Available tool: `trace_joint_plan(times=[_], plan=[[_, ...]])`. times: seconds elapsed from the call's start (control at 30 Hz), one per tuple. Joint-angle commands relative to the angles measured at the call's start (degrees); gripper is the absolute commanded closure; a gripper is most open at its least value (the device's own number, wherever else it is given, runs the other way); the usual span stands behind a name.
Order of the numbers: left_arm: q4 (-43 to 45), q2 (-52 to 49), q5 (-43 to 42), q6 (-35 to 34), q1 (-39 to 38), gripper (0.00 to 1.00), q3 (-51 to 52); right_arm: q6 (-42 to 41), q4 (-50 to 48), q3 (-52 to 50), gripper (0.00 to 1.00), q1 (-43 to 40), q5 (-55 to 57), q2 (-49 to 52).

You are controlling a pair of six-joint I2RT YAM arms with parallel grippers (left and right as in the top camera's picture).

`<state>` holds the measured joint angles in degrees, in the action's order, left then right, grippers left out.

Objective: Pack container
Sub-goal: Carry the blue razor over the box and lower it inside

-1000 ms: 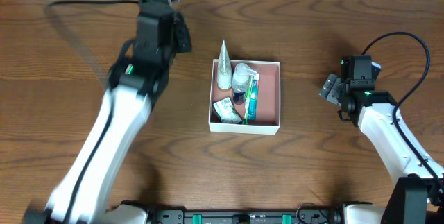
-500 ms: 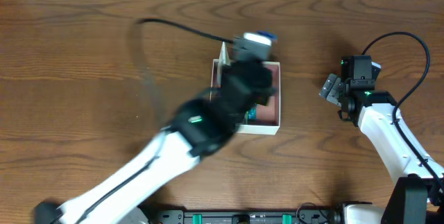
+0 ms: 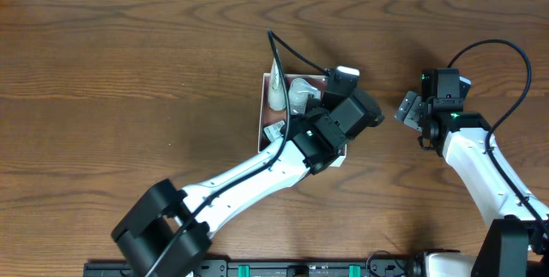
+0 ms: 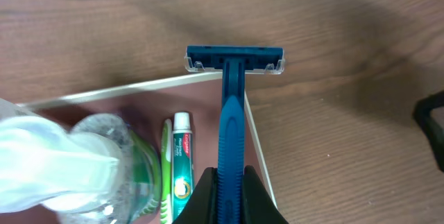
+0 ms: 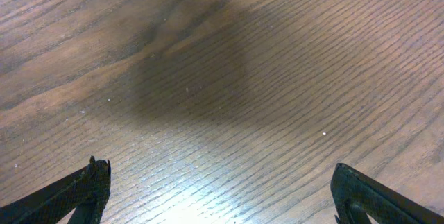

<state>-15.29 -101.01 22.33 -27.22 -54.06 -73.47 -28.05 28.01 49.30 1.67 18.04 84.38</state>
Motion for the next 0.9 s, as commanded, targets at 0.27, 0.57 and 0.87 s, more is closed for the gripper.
trace_joint_plan(times=[0.27,0.57,0.87], plan=[[-0.24,-2.73,1.33,-4.87,0.13,0.94,0.39,-0.17,0.04,0.11,0.01,-0.15,1.2,-0.04],[-0.39,-2.73,1.31,-4.85,0.13,0.77,0.39,-0.17,0.04,0.11,0.01,-0.15,1.22,-0.04],[-0.98,-1.79,1.31,-3.72,0.11,0.76,0.37,-0.17,0.04,0.11,0.01,-0.15,1.2,-0.04]])
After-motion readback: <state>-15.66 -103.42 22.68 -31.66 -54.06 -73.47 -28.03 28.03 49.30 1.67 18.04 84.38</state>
